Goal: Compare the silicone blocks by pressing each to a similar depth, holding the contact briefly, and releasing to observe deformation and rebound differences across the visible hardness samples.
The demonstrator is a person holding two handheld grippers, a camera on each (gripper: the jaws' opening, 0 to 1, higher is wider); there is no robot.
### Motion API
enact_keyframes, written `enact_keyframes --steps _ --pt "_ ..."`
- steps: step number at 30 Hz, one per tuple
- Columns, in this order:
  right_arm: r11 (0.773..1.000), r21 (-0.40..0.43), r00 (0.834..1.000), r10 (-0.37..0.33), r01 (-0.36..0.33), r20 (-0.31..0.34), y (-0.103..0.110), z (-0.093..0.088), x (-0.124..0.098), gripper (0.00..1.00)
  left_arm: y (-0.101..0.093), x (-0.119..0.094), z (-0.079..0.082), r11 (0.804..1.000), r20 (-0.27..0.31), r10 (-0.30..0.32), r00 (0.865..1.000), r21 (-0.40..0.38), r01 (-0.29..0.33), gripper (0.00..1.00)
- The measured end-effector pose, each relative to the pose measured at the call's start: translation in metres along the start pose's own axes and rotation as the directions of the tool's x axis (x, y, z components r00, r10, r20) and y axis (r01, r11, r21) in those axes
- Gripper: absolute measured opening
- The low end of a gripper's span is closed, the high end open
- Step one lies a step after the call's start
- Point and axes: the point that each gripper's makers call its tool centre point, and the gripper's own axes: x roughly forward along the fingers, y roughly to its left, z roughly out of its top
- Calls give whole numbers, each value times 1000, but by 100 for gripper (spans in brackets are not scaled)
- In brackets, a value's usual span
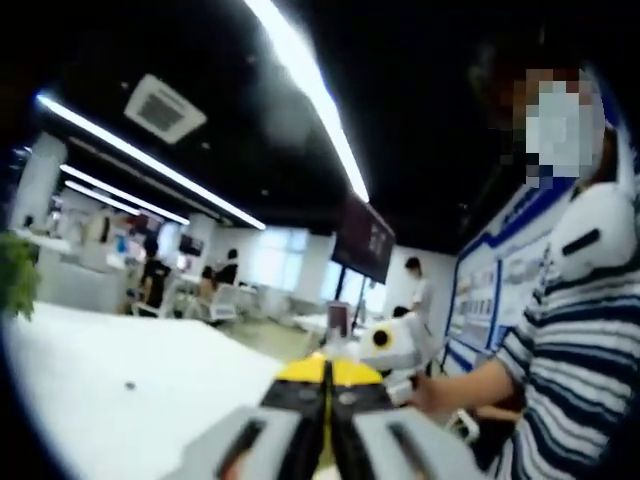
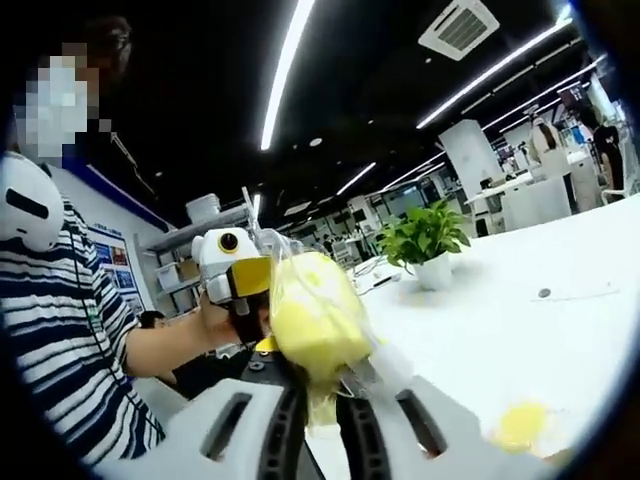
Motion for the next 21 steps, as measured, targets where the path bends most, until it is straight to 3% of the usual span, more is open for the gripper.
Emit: enact_keyframes --steps 15,21 --pt "999 6 999 34 -34 -17 6 -5 18 1 6 -21 3 998 34 58 998 0 -58 0" --pt "999 19 999 36 -36 -26 6 -13 17 1 7 -22 -2 998 8 65 998 13 -65 0"
